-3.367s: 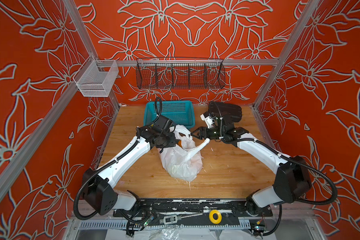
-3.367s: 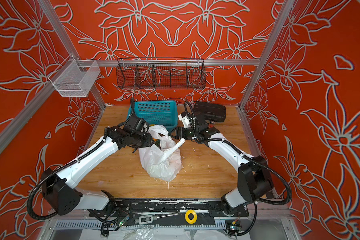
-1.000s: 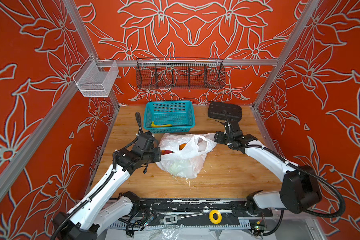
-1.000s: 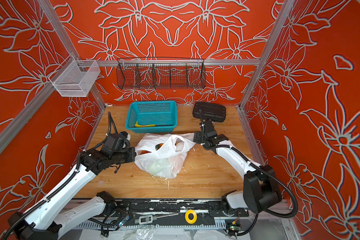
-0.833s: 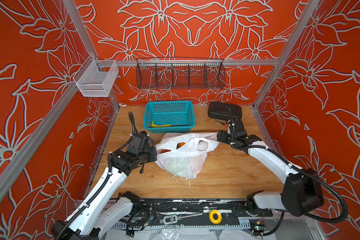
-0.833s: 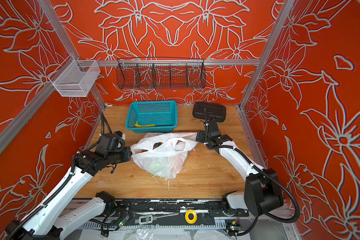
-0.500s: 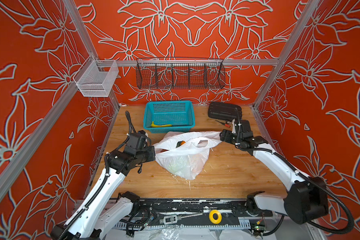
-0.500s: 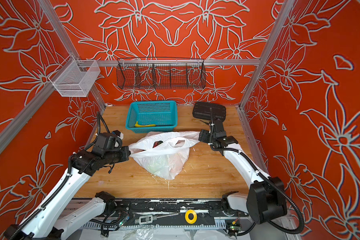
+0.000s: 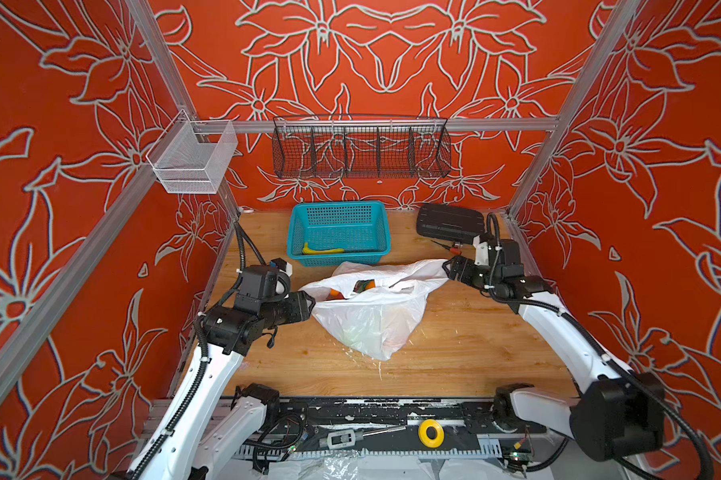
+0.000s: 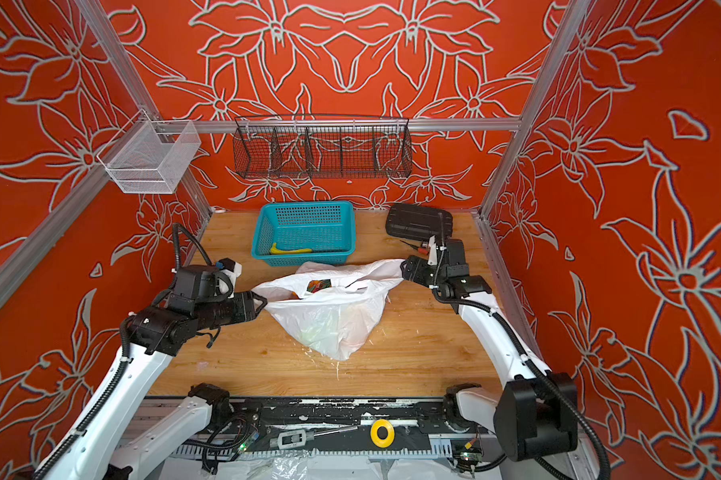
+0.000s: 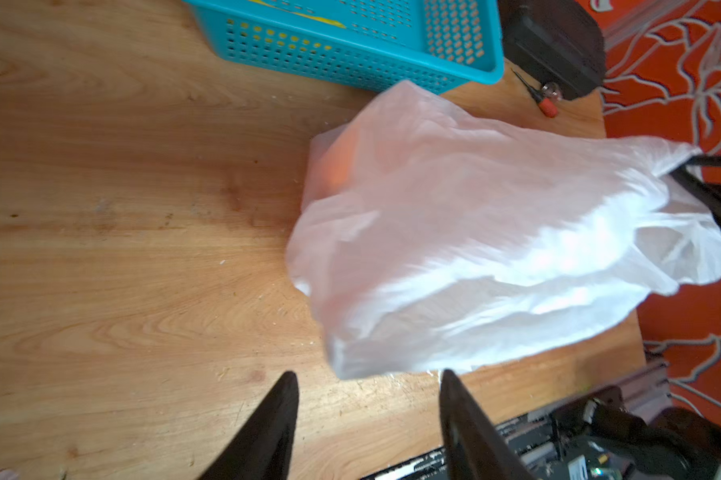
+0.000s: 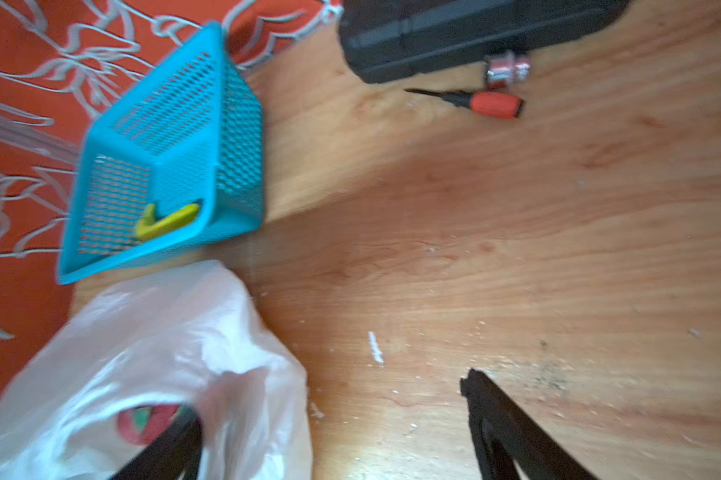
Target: Untie the knot of the plastic bag and take out the fruit
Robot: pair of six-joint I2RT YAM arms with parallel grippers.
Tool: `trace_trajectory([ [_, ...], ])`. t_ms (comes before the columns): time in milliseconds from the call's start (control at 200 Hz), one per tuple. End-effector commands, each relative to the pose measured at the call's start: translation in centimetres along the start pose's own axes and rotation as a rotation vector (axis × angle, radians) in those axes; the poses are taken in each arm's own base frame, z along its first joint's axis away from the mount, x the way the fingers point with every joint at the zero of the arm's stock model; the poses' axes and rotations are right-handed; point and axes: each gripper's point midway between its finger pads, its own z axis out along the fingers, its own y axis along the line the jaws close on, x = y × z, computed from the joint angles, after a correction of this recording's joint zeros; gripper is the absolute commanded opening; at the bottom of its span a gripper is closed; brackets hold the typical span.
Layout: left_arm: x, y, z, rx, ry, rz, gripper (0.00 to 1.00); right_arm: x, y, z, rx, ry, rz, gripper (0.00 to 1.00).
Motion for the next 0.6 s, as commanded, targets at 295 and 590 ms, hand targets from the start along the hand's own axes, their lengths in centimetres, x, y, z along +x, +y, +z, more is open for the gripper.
trace_trajectory([
  [295, -7.9, -10.6, -5.8, 0.302, -0.185, 0.335, 0.59, -1.4, 10.8, -7.7, -0.338, -0.099, -0.182, 0.91],
  [590, -6.3, -15.7, 3.0, 0.304, 0.038, 0.694, 0.64, 3.2, 14.3, -7.3, -0.392, 0.040, -0.307, 0.90],
])
